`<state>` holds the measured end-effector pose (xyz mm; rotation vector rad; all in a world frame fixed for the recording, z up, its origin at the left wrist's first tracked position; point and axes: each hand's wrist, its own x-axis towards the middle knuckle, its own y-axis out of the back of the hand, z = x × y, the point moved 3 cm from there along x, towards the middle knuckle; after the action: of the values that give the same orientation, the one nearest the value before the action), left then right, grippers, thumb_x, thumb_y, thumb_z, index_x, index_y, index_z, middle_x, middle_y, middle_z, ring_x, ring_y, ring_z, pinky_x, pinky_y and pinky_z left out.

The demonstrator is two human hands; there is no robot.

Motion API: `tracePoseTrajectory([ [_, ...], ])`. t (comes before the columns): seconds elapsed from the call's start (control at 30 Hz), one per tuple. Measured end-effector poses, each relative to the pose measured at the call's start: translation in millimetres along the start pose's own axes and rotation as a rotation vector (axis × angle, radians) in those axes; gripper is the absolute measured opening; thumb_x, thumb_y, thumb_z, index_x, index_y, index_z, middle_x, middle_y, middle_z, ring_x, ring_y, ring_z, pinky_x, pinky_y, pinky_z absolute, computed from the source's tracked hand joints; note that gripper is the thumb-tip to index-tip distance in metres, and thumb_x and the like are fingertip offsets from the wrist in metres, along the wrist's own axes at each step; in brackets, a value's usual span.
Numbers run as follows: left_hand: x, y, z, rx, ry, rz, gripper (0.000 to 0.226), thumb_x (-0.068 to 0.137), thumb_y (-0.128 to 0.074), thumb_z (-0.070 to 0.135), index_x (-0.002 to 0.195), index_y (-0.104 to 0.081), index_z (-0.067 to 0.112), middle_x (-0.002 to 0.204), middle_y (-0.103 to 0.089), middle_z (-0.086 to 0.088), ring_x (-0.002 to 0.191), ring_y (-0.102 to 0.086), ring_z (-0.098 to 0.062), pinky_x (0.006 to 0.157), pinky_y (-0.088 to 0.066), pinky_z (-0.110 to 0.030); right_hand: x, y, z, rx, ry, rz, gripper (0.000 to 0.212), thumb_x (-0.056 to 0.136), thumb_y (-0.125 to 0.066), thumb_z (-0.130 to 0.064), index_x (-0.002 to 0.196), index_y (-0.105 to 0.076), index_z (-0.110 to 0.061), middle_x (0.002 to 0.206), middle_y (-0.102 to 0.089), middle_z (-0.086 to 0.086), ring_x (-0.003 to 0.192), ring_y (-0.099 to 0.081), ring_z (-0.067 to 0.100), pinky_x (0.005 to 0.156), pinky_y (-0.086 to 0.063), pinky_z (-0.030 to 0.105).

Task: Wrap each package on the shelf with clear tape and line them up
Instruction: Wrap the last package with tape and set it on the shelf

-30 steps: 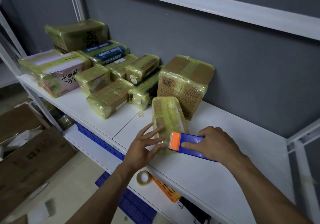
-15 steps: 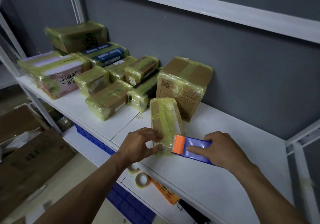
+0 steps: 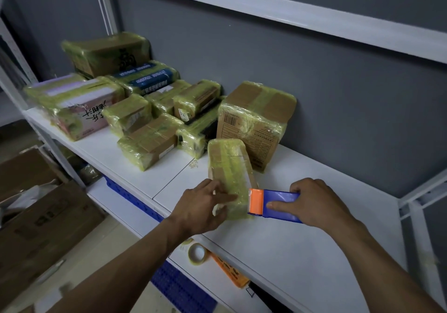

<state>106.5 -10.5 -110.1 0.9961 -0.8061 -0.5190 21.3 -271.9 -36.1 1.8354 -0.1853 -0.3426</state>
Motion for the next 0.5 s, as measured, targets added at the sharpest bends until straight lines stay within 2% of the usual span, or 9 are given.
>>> tracePoseTrajectory([
  [0.07,4.2,-1.7,4.2,-0.036,0.029,0.018,0.036,0.086,-0.073,0.050,0.119,-0.072,0.038,0.112,-0.057,0.008,0.101,-0.057,-0.013,0.059,-0.040,-0.020,2.2,0.4,0.3,0.002,-0.004,-0.004,0.060,0.064,-0.074,-0.084,0.074,-0.052,-0.028,0.066,-0.056,-0.012,0.060,-0.059,0.006,0.050,-0.038,0.016],
  [0.13,10.5,-3.8,10.1,-0.059,0.031,0.031,0.029,0.086,-0.078,0.040,0.113,-0.075,0.029,0.120,-0.060,0.003,0.109,-0.060,-0.018,0.062,-0.048,-0.024,3.8,0.2,0.1,0.005,-0.003,-0.016,0.060,0.064,-0.073,-0.084,0.074,-0.052,-0.029,0.066,-0.056,-0.013,0.060,-0.059,0.006,0.050,-0.037,0.016],
  [0.2,16.1,-8.2,14.6,-0.087,0.018,0.004,0.025,0.093,-0.073,0.030,0.116,-0.073,0.022,0.134,-0.061,0.001,0.126,-0.056,-0.023,0.078,-0.060,-0.035,4.2,-0.5,0.4,0.013,-0.005,-0.011,0.060,0.065,-0.073,-0.084,0.074,-0.052,-0.029,0.066,-0.056,-0.013,0.060,-0.059,0.005,0.049,-0.037,0.016],
  [0.27,15.6,-16.6,14.6,-0.118,0.029,-0.048,0.027,0.099,-0.064,0.029,0.123,-0.069,0.018,0.141,-0.061,0.002,0.141,-0.047,-0.025,0.096,-0.057,-0.045,3.6,-2.1,1.8,0.030,-0.014,-0.014,0.059,0.065,-0.073,-0.084,0.074,-0.052,-0.029,0.066,-0.056,-0.013,0.060,-0.059,0.005,0.049,-0.037,0.016],
  [0.3,13.8,-19.6,13.4,-0.118,0.043,-0.060,0.030,0.100,-0.061,0.030,0.128,-0.066,0.018,0.142,-0.061,0.003,0.144,-0.043,-0.025,0.098,-0.056,-0.047,3.1,-3.2,2.6,0.044,-0.017,-0.016,0.059,0.065,-0.073,-0.084,0.074,-0.053,-0.029,0.066,-0.057,-0.012,0.060,-0.060,0.005,0.049,-0.037,0.015],
  [0.33,11.9,-20.1,13.0,-0.107,0.053,-0.054,0.033,0.101,-0.061,0.030,0.131,-0.065,0.018,0.140,-0.062,0.002,0.144,-0.042,-0.025,0.096,-0.055,-0.047,2.0,-3.9,3.3,0.057,-0.018,-0.016,0.060,0.064,-0.073,-0.084,0.074,-0.054,-0.028,0.066,-0.057,-0.012,0.059,-0.060,0.005,0.048,-0.037,0.015],
  [0.4,8.6,-15.4,12.3,-0.064,0.034,-0.012,0.036,0.096,-0.068,0.027,0.131,-0.065,0.016,0.130,-0.069,-0.003,0.135,-0.052,-0.028,0.085,-0.060,-0.048,0.9,-5.0,3.3,0.080,-0.017,-0.003,0.062,0.063,-0.072,-0.086,0.071,-0.055,-0.027,0.063,-0.057,-0.010,0.057,-0.059,0.006,0.047,-0.037,0.015],
  [0.5,4.2,-8.9,11.2,-0.024,-0.056,0.045,0.043,0.086,-0.081,0.019,0.126,-0.068,0.019,0.122,-0.073,-0.005,0.121,-0.064,-0.030,0.067,-0.064,-0.045,-0.2,-8.7,4.6,0.111,-0.021,0.004,0.069,0.061,-0.069,-0.088,0.072,-0.062,-0.020,0.067,-0.063,-0.003,0.061,-0.064,0.013,0.052,-0.048,0.023],
])
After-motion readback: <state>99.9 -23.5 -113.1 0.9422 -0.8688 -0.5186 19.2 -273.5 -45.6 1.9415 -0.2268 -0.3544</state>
